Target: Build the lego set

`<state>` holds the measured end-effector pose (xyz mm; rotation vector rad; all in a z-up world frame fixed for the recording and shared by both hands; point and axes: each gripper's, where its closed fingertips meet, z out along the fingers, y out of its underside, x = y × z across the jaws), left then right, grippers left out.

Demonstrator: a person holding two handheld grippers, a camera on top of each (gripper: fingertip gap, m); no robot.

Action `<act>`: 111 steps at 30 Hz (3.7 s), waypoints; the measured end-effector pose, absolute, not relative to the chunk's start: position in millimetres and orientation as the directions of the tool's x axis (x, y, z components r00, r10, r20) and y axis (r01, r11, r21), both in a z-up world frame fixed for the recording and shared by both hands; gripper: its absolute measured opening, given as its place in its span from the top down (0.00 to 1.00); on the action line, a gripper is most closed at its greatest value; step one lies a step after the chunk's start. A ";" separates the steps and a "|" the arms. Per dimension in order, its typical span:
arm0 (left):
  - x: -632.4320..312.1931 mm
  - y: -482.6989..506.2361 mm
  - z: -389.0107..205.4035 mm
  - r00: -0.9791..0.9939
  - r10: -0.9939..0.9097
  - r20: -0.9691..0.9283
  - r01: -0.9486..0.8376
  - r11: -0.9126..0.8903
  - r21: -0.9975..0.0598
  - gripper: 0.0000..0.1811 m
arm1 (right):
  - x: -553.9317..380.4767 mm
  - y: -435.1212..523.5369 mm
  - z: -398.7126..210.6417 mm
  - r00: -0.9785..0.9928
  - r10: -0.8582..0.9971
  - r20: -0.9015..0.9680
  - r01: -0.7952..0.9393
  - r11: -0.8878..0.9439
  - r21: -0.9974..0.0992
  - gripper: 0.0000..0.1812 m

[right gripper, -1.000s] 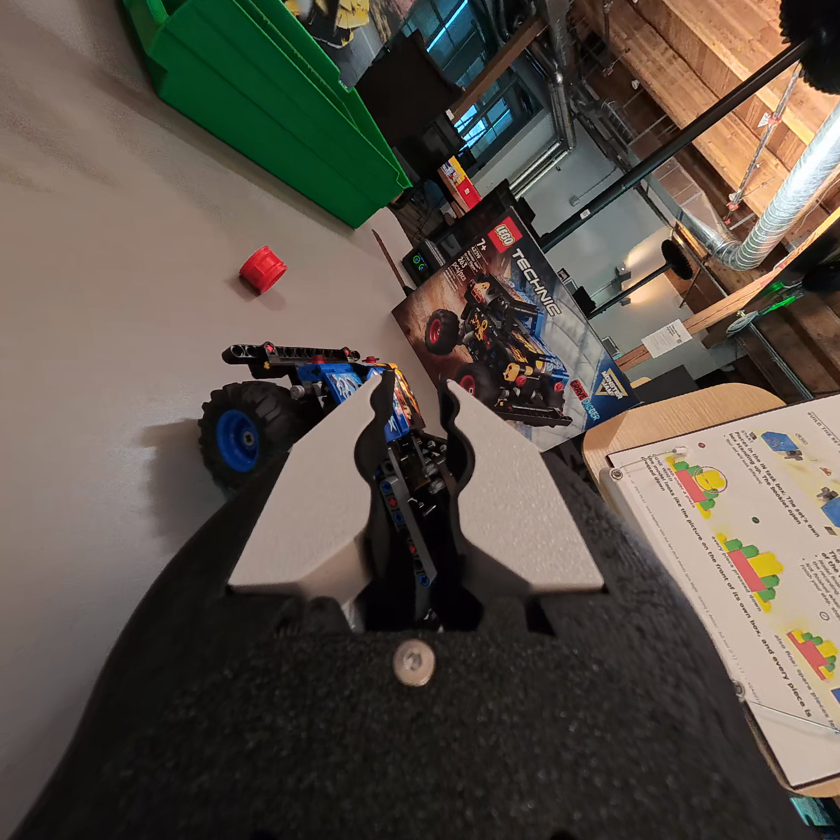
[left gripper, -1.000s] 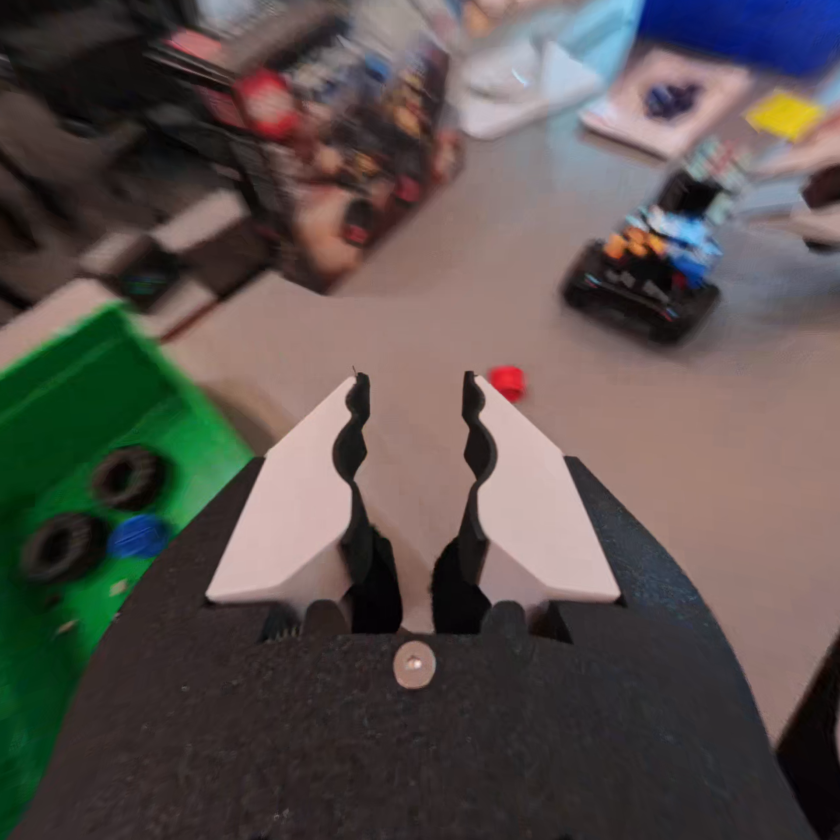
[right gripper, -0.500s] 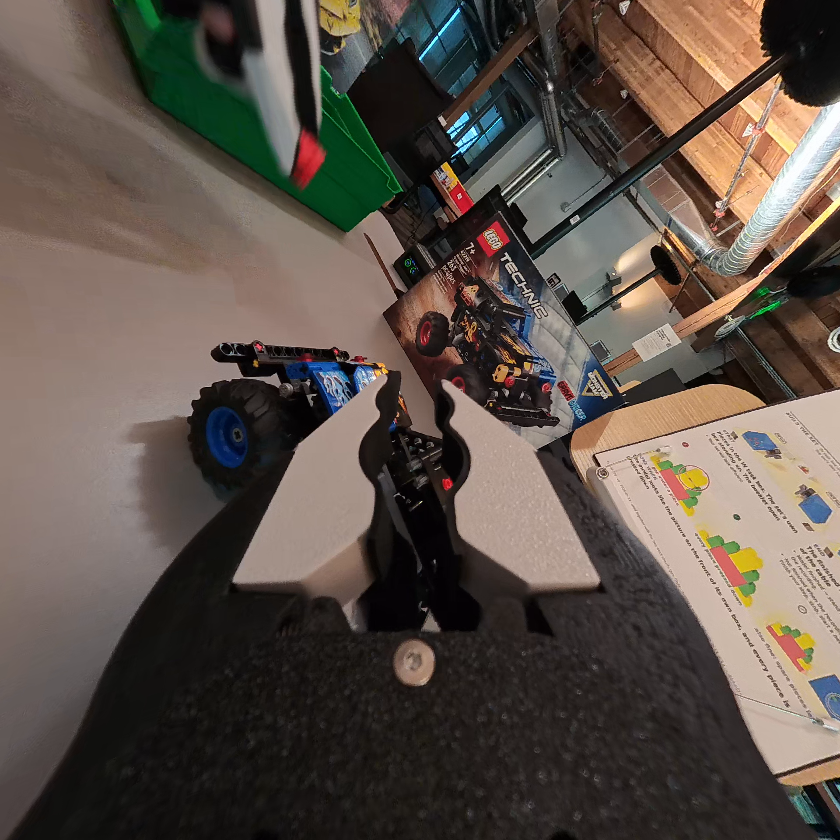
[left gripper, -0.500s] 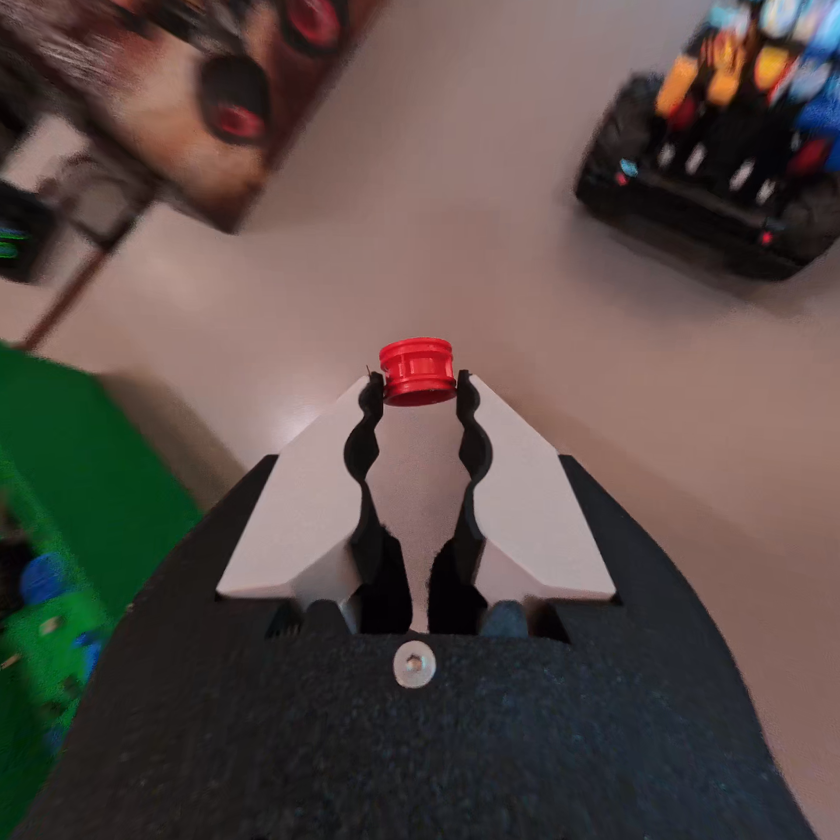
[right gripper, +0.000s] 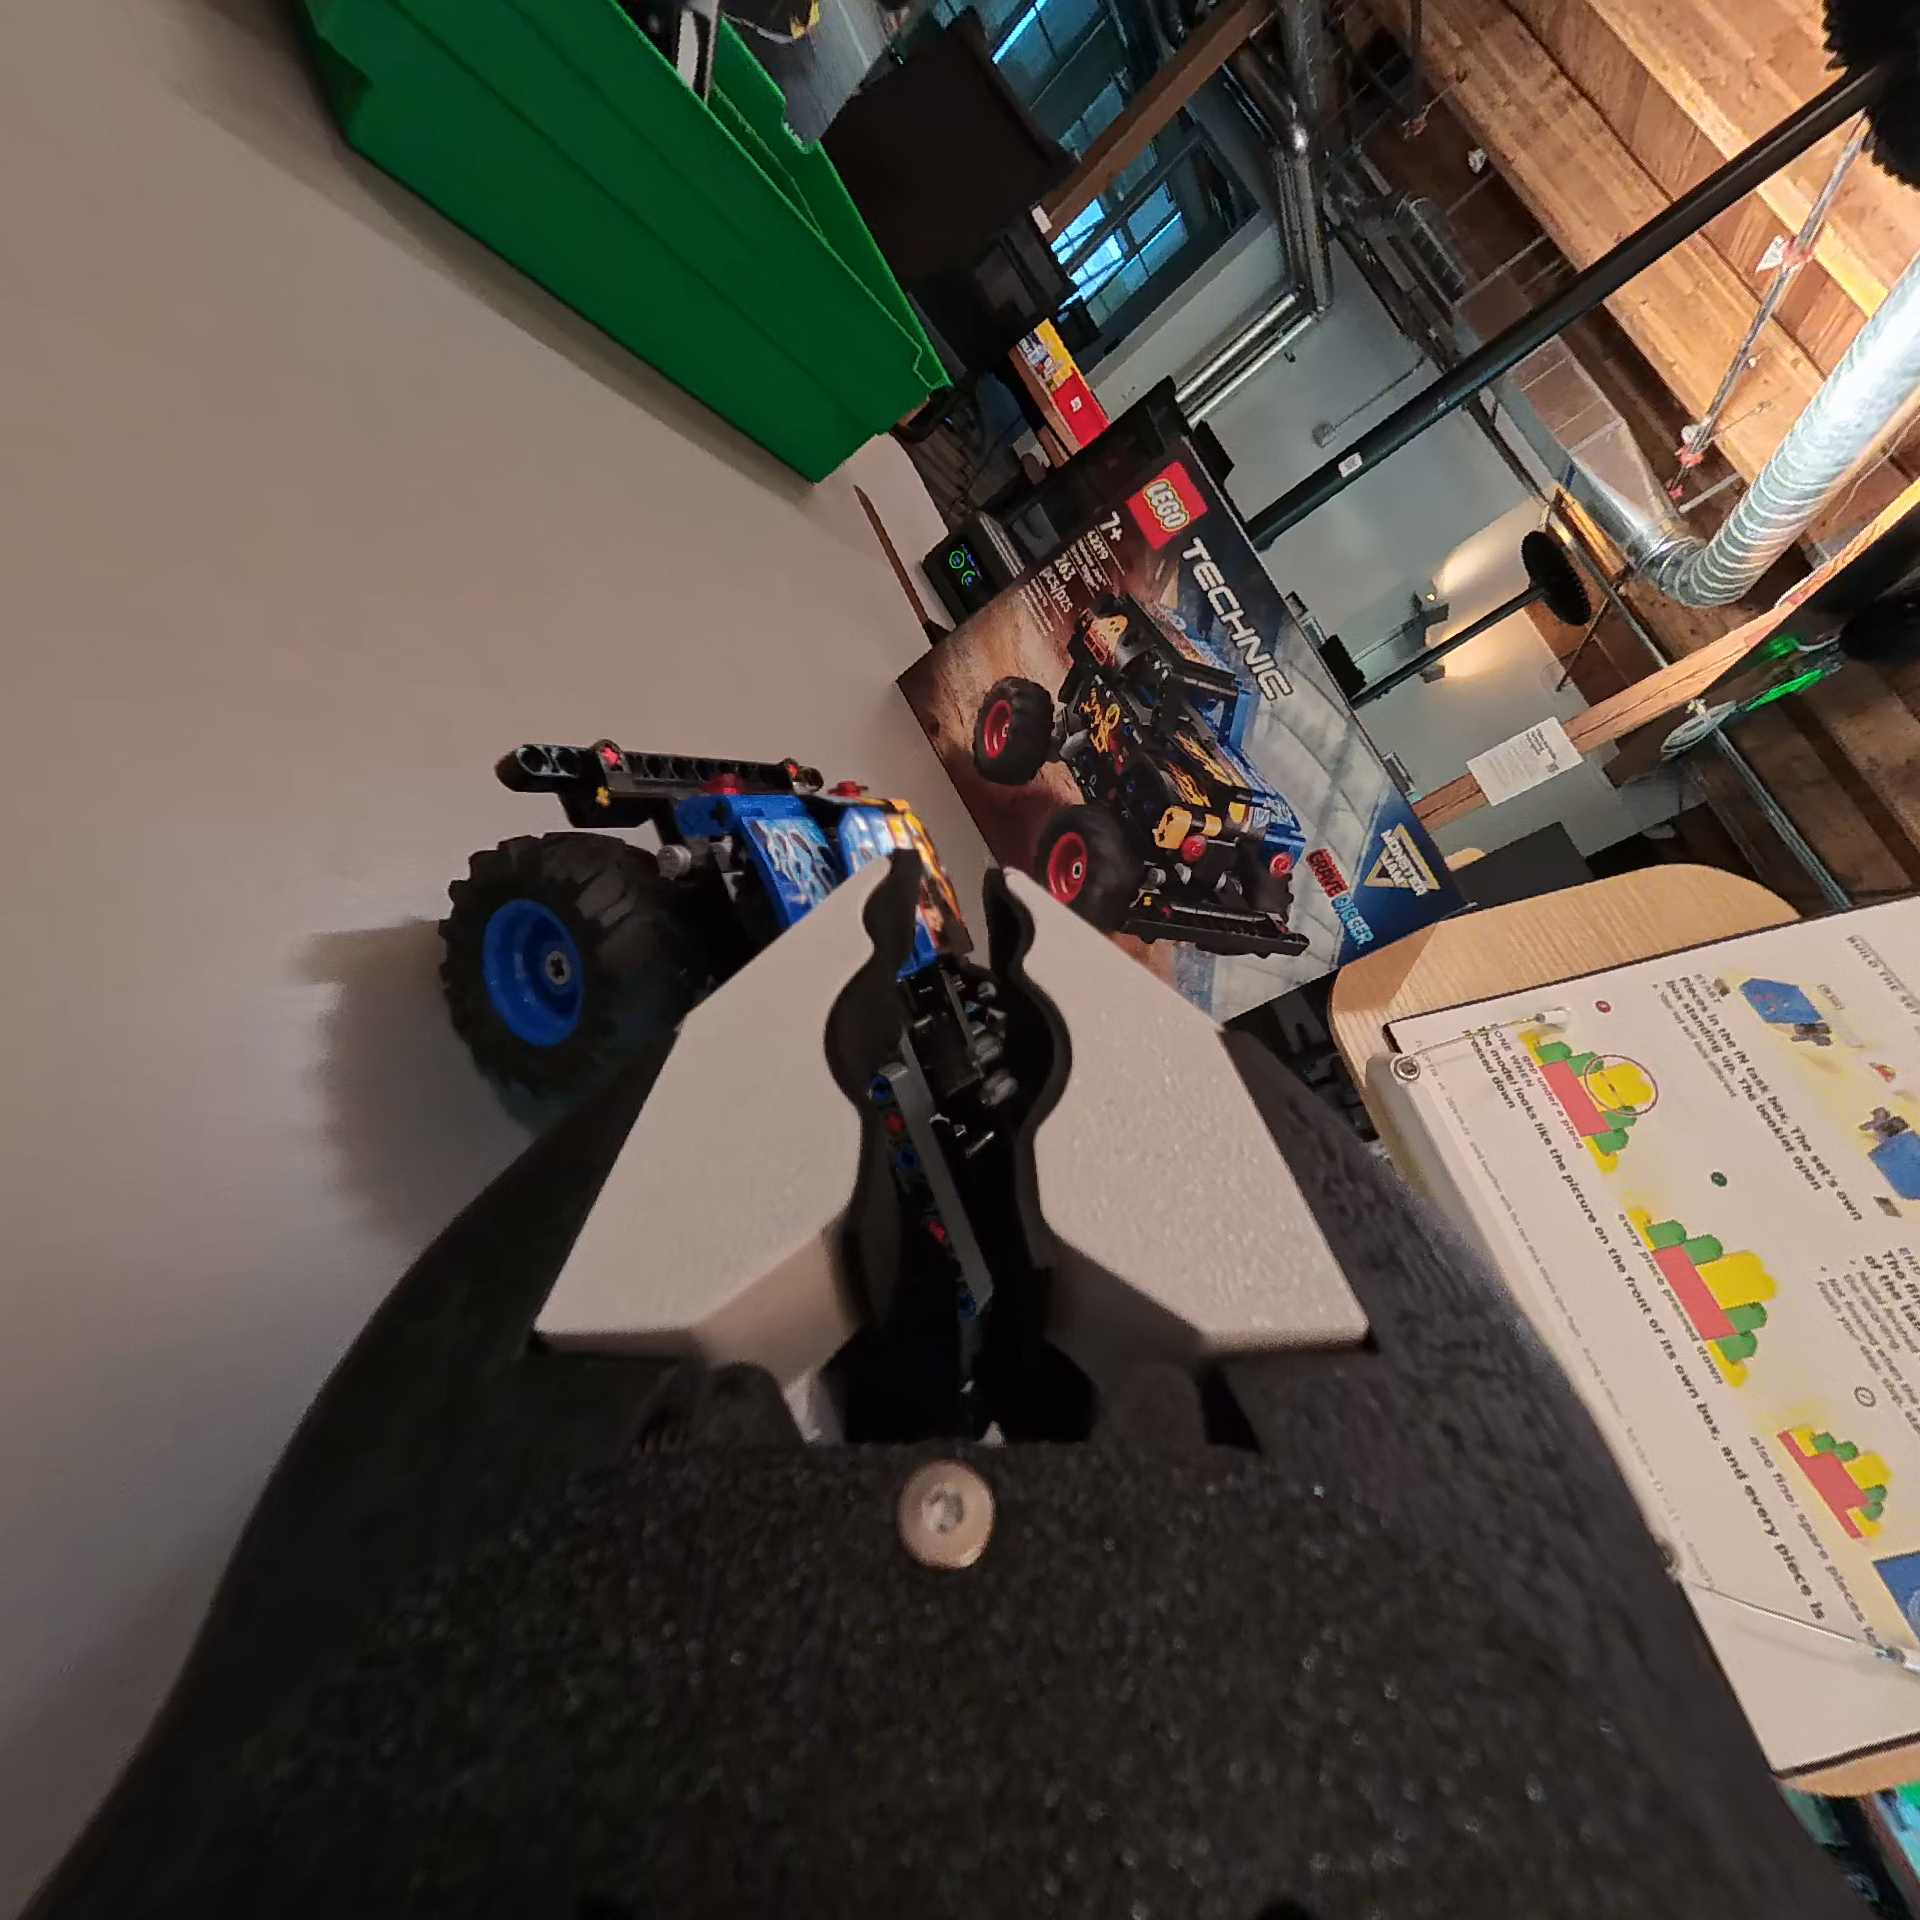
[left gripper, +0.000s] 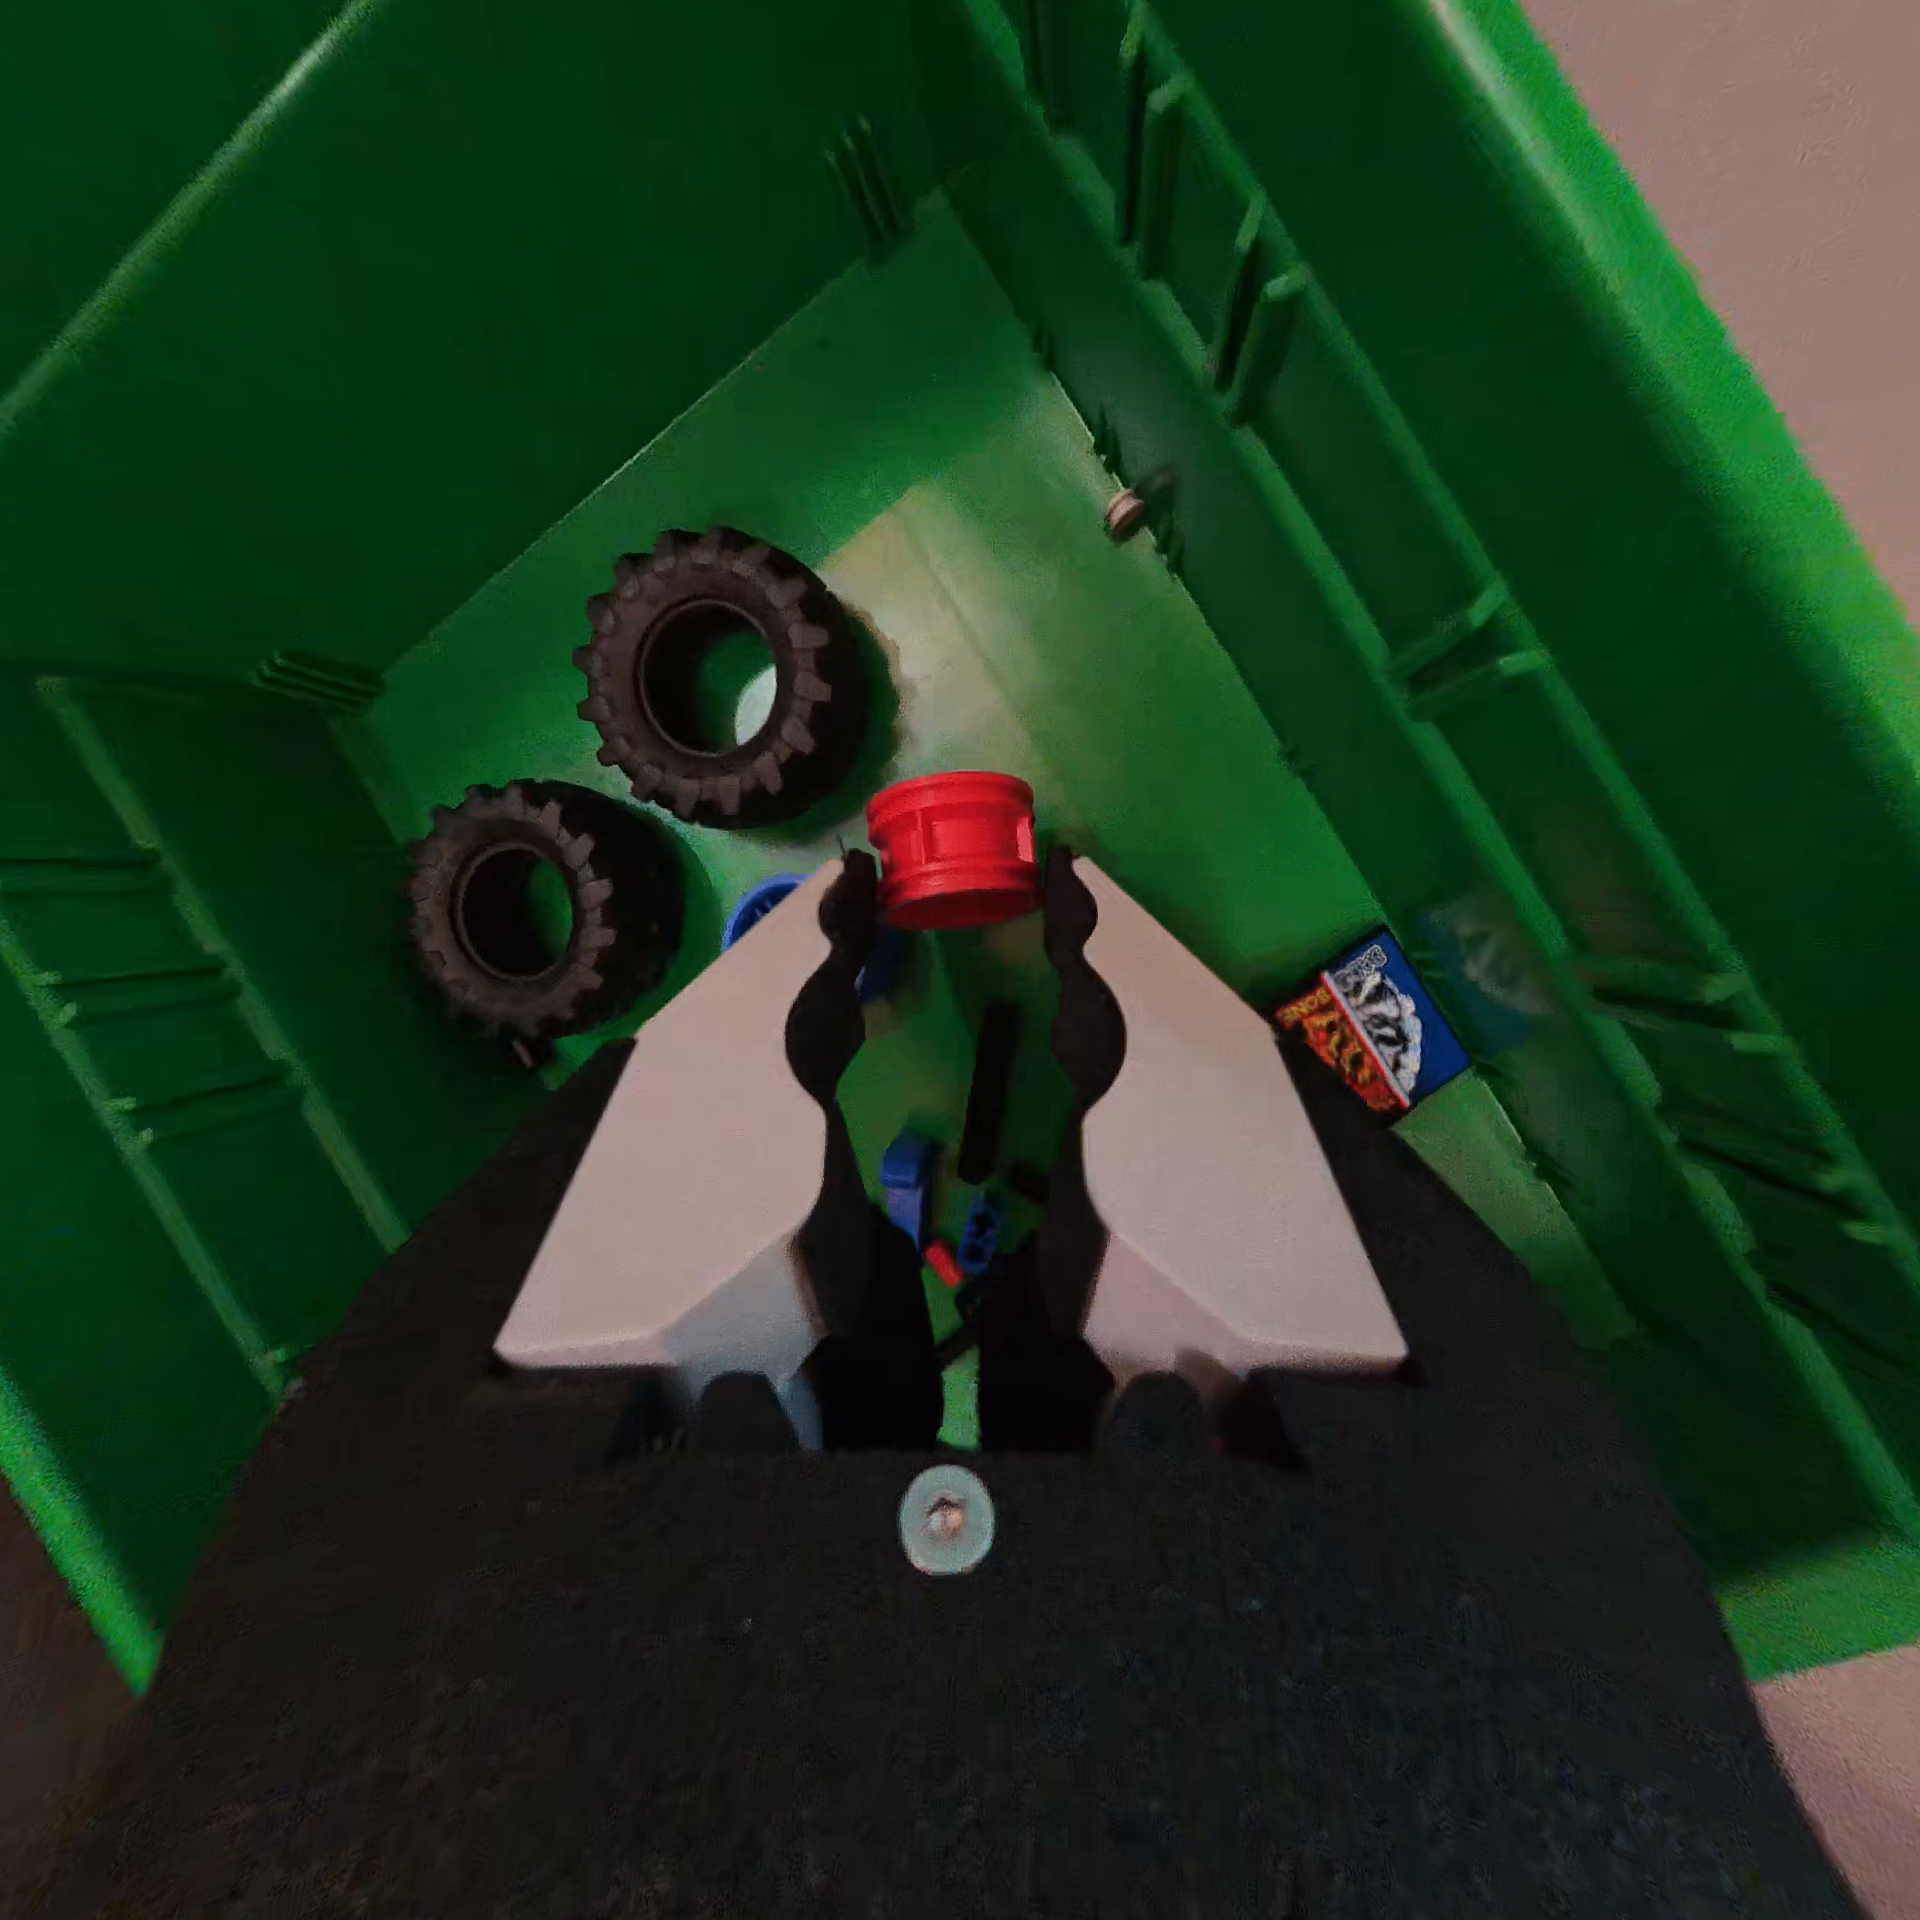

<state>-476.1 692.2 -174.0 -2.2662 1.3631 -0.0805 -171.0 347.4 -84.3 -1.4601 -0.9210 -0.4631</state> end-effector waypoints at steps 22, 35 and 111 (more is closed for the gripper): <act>-350.6 491.5 -8.3 0.177 -0.967 -0.183 -0.484 0.077 -0.872 0.72 | -102.2 328.9 -90.2 0.756 0.619 0.213 0.418 -0.206 -0.885 0.75; -135.6 370.2 -103.0 -0.265 -0.959 -0.097 -0.623 0.247 -0.742 0.59 | -91.4 345.9 -113.7 0.777 0.555 0.296 0.481 -0.221 -0.848 0.64; -83.0 349.8 -117.0 -0.605 -0.795 0.053 -0.518 0.342 -0.784 0.90 | -94.4 323.5 -99.7 0.297 -0.032 0.954 0.948 -0.106 -0.299 0.95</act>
